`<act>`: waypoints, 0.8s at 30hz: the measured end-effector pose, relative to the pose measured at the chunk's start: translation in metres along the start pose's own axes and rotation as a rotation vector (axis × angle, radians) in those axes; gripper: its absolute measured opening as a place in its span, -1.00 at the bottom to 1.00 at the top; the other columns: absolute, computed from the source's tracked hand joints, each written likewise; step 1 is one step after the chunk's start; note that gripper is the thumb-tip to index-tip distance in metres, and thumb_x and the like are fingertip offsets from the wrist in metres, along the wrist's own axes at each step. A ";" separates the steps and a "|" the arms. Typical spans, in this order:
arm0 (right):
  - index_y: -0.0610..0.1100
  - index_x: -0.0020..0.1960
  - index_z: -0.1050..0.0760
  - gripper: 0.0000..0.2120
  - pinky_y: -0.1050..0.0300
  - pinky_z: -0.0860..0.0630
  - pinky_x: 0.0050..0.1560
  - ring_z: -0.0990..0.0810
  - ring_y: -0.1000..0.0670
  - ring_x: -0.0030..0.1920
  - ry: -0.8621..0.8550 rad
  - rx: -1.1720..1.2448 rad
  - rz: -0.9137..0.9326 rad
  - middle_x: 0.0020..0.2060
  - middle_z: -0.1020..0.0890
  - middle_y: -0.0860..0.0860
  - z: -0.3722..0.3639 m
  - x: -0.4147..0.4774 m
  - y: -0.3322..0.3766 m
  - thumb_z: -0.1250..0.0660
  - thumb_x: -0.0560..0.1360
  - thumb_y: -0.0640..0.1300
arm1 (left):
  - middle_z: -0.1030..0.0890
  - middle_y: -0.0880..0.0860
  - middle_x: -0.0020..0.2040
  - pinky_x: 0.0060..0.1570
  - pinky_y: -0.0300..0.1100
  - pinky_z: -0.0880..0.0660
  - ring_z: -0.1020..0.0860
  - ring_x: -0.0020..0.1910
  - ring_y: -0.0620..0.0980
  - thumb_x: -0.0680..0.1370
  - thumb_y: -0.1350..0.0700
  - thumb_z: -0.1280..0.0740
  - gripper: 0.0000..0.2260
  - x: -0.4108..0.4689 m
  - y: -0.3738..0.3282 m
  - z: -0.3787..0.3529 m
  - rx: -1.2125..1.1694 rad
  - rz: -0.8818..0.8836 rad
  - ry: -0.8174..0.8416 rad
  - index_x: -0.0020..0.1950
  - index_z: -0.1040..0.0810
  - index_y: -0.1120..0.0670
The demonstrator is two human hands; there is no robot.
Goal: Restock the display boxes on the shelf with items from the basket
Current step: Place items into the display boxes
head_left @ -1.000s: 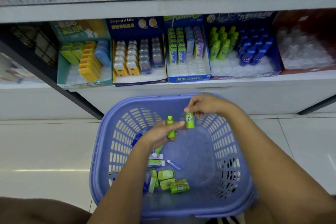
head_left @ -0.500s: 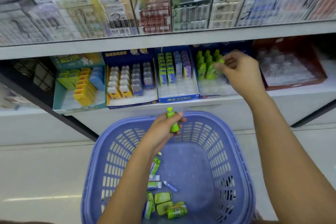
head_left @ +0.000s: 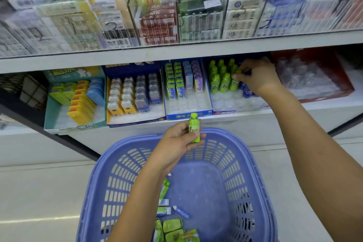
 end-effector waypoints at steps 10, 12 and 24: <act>-0.01 -0.07 -0.58 -0.73 -0.08 -0.22 0.21 -0.41 -0.16 0.23 0.094 -0.076 -0.103 0.02 -0.64 -0.02 -0.004 0.008 -0.008 -0.45 0.36 0.14 | -0.68 0.04 -0.05 0.02 -0.20 -0.59 -0.64 0.06 0.07 0.47 0.32 -0.39 -0.78 0.002 -0.007 0.007 0.000 -0.097 -0.072 0.09 -0.58 0.13; -0.03 -0.02 -0.60 -0.69 -0.06 -0.23 0.20 -0.38 -0.18 0.24 0.096 -0.132 -0.086 0.05 -0.63 -0.06 -0.002 0.007 -0.005 -0.44 0.36 0.14 | -0.67 0.07 0.00 0.07 -0.17 -0.58 -0.63 0.09 0.07 0.46 0.30 -0.41 -0.77 -0.001 -0.011 0.007 0.003 -0.119 -0.098 0.07 -0.59 0.08; -0.15 -0.01 -0.58 -0.82 0.25 -0.58 -0.24 -0.61 0.10 -0.33 0.462 0.859 0.074 -0.22 -0.63 -0.07 -0.018 -0.102 0.113 -0.46 0.40 -0.22 | -0.65 0.01 0.00 -0.11 -0.37 -0.52 -0.64 -0.08 -0.18 0.44 0.24 -0.46 -0.73 -0.011 -0.027 0.012 0.149 -0.330 -0.324 0.11 -0.53 0.11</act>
Point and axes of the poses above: each hand's wrist, its own x-axis towards the middle knuckle, its own z-axis out of the back of the hand, y = z × x, the point moved 6 cm from there along x, towards the middle knuckle
